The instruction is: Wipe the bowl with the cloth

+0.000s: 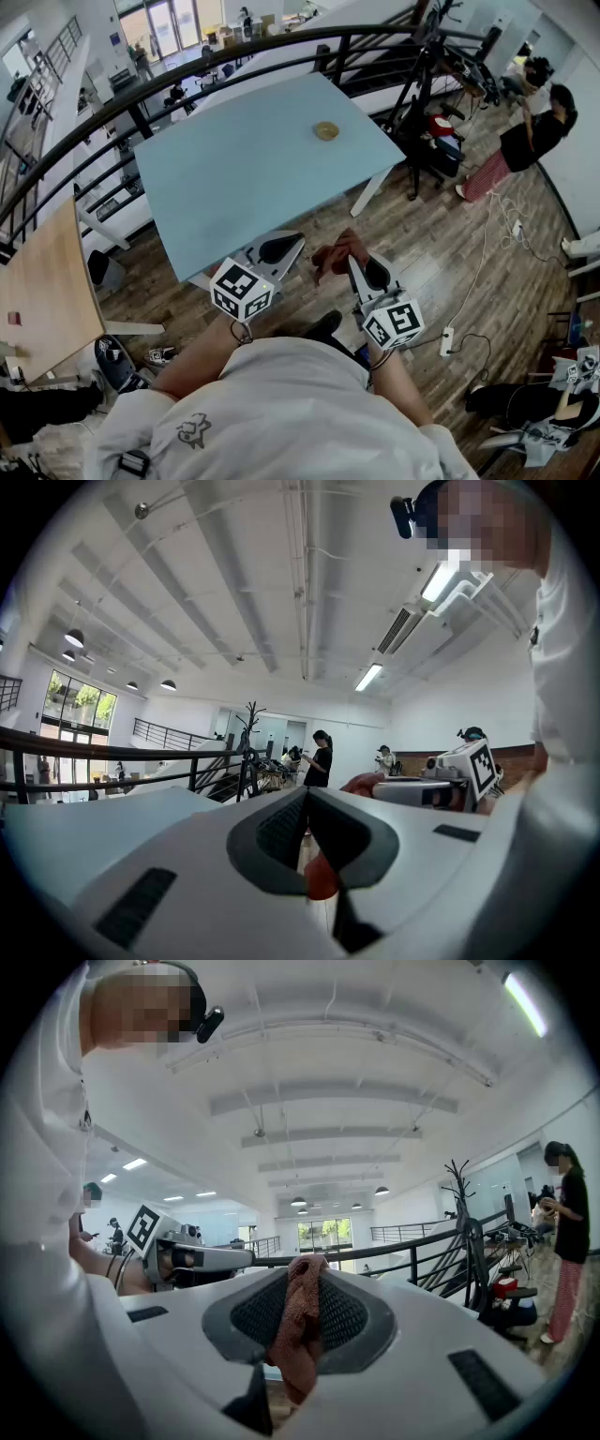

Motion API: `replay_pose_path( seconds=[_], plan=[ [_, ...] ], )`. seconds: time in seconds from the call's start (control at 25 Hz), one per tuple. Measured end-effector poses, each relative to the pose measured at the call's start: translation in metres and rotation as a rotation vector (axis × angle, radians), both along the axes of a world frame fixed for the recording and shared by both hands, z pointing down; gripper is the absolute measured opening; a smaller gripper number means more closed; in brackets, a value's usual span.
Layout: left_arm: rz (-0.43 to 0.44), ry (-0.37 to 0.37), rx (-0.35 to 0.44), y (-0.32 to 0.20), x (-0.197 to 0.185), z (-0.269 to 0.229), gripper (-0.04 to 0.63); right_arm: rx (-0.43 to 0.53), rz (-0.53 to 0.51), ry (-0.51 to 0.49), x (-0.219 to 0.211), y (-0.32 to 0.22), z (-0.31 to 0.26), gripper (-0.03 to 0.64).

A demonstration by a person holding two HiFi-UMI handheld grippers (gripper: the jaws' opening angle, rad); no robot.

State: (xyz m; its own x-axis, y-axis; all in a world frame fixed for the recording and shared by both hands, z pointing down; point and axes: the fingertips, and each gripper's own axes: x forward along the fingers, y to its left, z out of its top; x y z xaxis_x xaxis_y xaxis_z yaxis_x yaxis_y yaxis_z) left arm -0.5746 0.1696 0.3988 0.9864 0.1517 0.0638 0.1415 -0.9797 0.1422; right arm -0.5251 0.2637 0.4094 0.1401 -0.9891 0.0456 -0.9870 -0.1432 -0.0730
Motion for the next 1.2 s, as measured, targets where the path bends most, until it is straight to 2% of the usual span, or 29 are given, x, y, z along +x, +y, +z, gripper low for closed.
replay_pose_path(
  seconds=[0.2,0.4,0.6,0.92,1.2],
  plan=[
    [-0.003,-0.007,0.004,0.0,0.009,0.006,0.014,0.001,0.006,-0.01,0.01,0.001,0.007,0.095],
    [-0.014,-0.019,-0.044,-0.003,0.02,0.014,0.014,0.007,0.005,-0.02,0.023,0.001,0.01,0.095],
    [-0.007,-0.033,-0.033,-0.001,0.043,0.019,0.014,0.008,0.012,-0.027,0.048,0.003,0.015,0.097],
    [0.019,-0.058,-0.026,0.011,0.123,0.03,0.014,0.002,0.011,-0.038,0.118,0.016,0.023,0.097],
    [0.002,-0.082,-0.035,0.021,0.203,0.042,0.014,-0.01,-0.026,-0.048,0.193,0.028,0.022,0.097]
  ],
)
